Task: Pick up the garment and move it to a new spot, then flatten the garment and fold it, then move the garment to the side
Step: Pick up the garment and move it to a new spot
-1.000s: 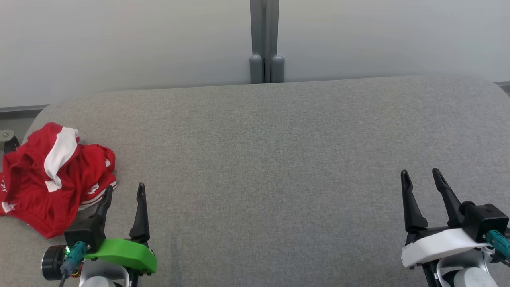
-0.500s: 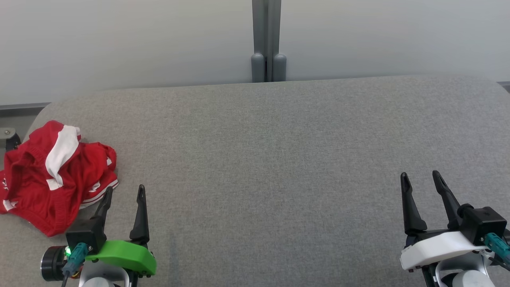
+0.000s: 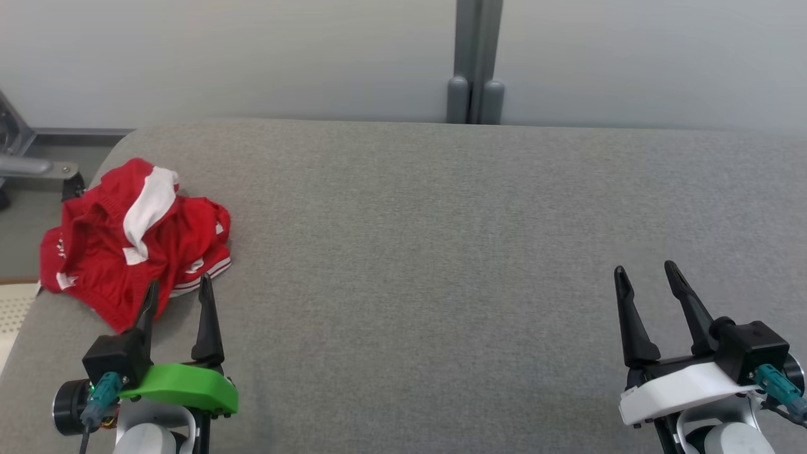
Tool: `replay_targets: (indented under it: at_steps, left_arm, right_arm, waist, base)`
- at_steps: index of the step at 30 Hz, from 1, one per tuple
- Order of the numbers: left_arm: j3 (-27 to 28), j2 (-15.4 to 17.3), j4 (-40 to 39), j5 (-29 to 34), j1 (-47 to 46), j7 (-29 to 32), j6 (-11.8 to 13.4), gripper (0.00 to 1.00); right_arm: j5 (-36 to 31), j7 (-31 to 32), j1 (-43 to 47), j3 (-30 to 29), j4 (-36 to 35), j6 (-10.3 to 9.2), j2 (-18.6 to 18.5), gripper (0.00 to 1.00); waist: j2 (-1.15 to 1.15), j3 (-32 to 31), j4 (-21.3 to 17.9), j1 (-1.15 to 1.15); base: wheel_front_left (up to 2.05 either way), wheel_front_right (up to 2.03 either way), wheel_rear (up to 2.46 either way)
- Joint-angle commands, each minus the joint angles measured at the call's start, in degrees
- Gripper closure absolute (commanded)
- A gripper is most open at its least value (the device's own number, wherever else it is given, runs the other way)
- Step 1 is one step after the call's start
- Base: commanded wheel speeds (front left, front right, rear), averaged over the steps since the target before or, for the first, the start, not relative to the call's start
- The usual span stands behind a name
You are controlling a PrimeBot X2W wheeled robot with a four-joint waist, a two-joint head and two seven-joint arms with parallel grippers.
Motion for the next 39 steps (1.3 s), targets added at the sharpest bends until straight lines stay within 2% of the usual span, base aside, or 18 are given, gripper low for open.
replay_targets:
  at_steps: [1,10,18,28,34,39]
  left_arm:
    - [0.42,-0.07,-0.18,-0.37,-0.76,-0.30,0.35,0.00]
    - [1.86,-0.30,-0.45,-0.35,-0.23,-0.49,0.78,0.00]
    - [2.77,-0.62,-0.78,-0.04,0.43,-0.49,0.06,0.00]
    - [3.00,-2.55,-1.17,0.94,-2.09,-0.43,-1.08,0.00]
    - [0.10,-4.19,2.17,1.05,-10.12,0.12,-3.59,0.00]
    - [-1.94,-5.11,9.54,-0.18,-20.37,3.48,-5.77,0.00]
  right_arm:
    - [0.33,0.20,-0.65,0.47,-0.52,0.03,-0.09,0.00]
    - [0.50,1.42,-2.11,2.84,-2.38,0.03,-0.99,0.00]
    - [0.26,1.94,-2.71,3.10,-2.41,0.02,-1.61,0.00]
    - [0.49,3.22,-4.02,3.09,-3.88,0.02,-2.39,0.00]
    - [-0.06,5.49,-7.03,4.07,-6.64,0.02,-4.34,0.00]
    - [0.37,7.71,-10.36,4.38,-8.99,0.02,-6.11,0.00]
  waist:
    - [0.00,1.12,4.88,0.00]
    - [0.00,2.22,14.83,0.00]
    - [0.00,2.62,19.49,0.00]
    - [0.00,5.36,20.29,0.00]
    - [0.00,11.26,18.38,0.00]
    - [0.00,17.89,15.51,0.00]
  base:
    - [0.00,0.00,0.00]
    - [0.00,0.00,0.00]
    - [0.00,0.00,0.00]
    - [0.00,0.00,0.00]
    - [0.00,0.00,0.00]
    - [0.00,0.00,0.00]
